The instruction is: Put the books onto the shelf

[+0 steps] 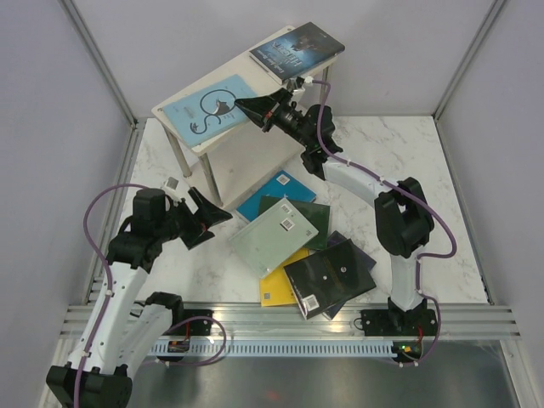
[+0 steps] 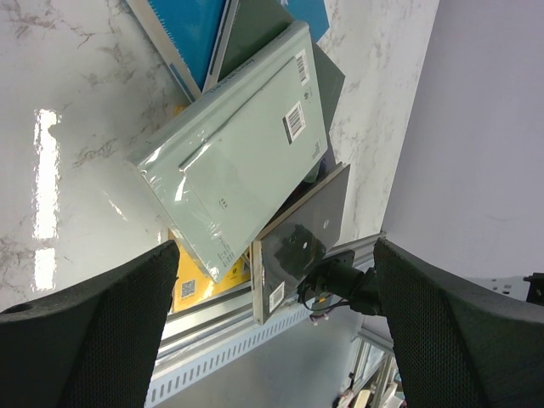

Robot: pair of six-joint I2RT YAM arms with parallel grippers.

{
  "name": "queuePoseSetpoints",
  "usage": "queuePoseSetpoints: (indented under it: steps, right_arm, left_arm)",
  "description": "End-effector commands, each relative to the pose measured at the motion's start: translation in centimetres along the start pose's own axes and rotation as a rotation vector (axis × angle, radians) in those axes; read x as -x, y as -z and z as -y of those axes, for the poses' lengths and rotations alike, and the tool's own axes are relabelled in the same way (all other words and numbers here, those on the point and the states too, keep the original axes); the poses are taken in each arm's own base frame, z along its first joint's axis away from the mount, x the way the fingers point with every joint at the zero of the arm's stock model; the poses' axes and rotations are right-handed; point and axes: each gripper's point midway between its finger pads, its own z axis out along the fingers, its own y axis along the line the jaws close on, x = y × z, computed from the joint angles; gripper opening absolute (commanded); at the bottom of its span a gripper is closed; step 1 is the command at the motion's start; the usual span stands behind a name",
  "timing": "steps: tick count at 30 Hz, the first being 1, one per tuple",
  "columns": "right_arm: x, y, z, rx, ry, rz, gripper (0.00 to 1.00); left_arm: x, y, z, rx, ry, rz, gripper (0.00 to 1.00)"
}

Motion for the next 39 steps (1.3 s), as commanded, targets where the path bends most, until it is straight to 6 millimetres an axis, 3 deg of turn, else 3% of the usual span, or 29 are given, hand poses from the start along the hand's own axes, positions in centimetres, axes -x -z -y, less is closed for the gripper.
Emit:
queuePoseSetpoints:
  steps: [1,8,11,12,13,15,16,18,19,23,24,25,29,32,33,36,39]
  right_arm:
    - [-0.7,-0.4,-0.1,0.007,0.021,0.007,0.03]
    - [-0.8,-0.6,-0.4,0.003,0.042,0.001,0.06]
    - [-1.3,0.0,-1.2,0.007,0.061,-0.01,0.28]
    - [-1.4,0.3,-1.2,0.003,0.067,-0.013,0.41]
    - [-1.5,0.6,-2.4,0.019,0.091,-0.015,0.46]
    - [-1.6,1.2,-2.9,0.015,0.112,-0.024,0.57]
    - [-1.8,1.6,-4.3,0.034,0.13,-0.028,0.6]
    - [-1.9,2.5,-5.2,0.032,0.164,-0.044,0.76]
    - [-2.4,3.5,-6.6,0.039,0.182,-0.052,0.8]
    - [-3.3,7.5,-7.6,-0.037,0.27,-0.067,0.96]
    - [-3.4,8.6,-6.1,-0.12,0.314,-0.084,0.98]
    - [-4.0,10.3,-6.7,-0.146,0.343,-0.09,0.98]
    - [-4.4,16.2,-2.9,-0.355,0.414,-0.099,0.98]
    - [-4.0,21.7,2.1,-0.541,0.369,-0.076,0.98]
    - [-3.9,24.3,4.9,-0.64,0.318,-0.071,0.98]
    - [-4.0,28.5,8.7,-0.821,0.284,-0.079,0.98]
    - [-4.3,31.1,11.7,-0.967,0.273,-0.116,0.98]
  left_arm:
    - [0.8,0.6,1.3,-0.036,-0.07,0.036,0.98]
    - [0.8,0.8,1.7,-0.048,-0.08,0.033,0.98]
    - [0.8,0.8,1.6,-0.047,-0.077,0.03,0.98]
    - [0.7,0.8,1.6,-0.047,-0.073,0.028,0.98]
    - [0.7,0.8,1.6,-0.047,-0.075,0.028,0.98]
    - [0.7,0.8,1.5,-0.047,-0.074,0.029,0.98]
    - [0.7,0.8,1.5,-0.046,-0.076,0.029,0.98]
    - [0.7,0.8,1.6,-0.049,-0.079,0.028,0.98]
    - [0.6,0.7,1.5,-0.047,-0.079,0.026,0.98]
    - [0.3,0.6,0.9,-0.039,-0.085,0.021,0.98]
    - [0.1,0.5,0.7,-0.038,-0.084,0.016,0.98]
    - [-0.3,0.2,0.0,-0.025,-0.072,0.004,0.98]
    - [-2.0,-0.8,-2.2,-0.005,-0.03,-0.04,0.98]
    - [-3.3,-1.7,-3.9,0.003,0.005,-0.066,0.98]
    - [-3.5,-1.8,-4.1,0.001,0.009,-0.068,0.99]
    - [-4.9,-2.8,-6.1,0.026,0.054,-0.1,0.99]
    - [-5.7,-3.3,-6.6,0.03,0.061,-0.126,1.0]
